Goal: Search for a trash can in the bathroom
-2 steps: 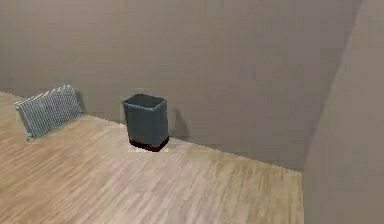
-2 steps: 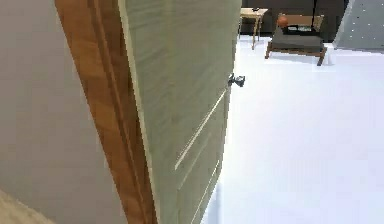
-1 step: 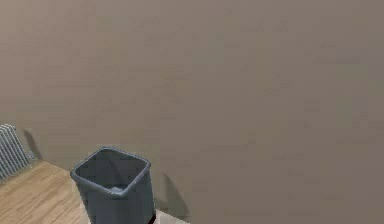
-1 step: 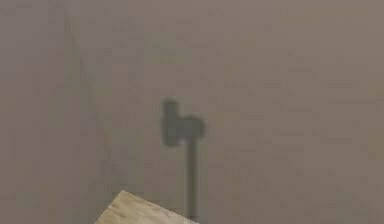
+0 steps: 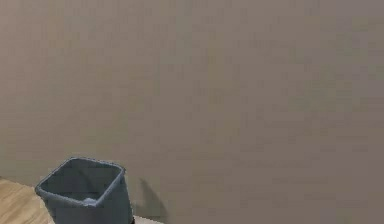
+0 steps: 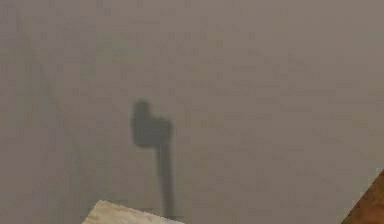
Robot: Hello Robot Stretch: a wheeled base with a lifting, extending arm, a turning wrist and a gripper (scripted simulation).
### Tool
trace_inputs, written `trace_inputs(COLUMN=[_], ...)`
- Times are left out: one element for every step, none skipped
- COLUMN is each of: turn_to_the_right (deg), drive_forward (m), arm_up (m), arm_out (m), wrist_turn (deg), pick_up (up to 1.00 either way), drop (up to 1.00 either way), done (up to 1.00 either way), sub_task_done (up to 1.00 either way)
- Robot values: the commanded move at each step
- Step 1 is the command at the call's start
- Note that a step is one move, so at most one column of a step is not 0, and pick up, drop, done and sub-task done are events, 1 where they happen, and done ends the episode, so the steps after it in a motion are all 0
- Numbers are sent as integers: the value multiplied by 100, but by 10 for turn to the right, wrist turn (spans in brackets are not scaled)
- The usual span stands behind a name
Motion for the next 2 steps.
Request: trace_inputs(turn_to_the_right=[0,-420], drive_forward=[25,0], arm_up=[0,0], arm_out=[0,0], wrist_turn=[0,0], pick_up=[0,0], drop=[0,0], done=[0,0], sub_task_done=[0,0])
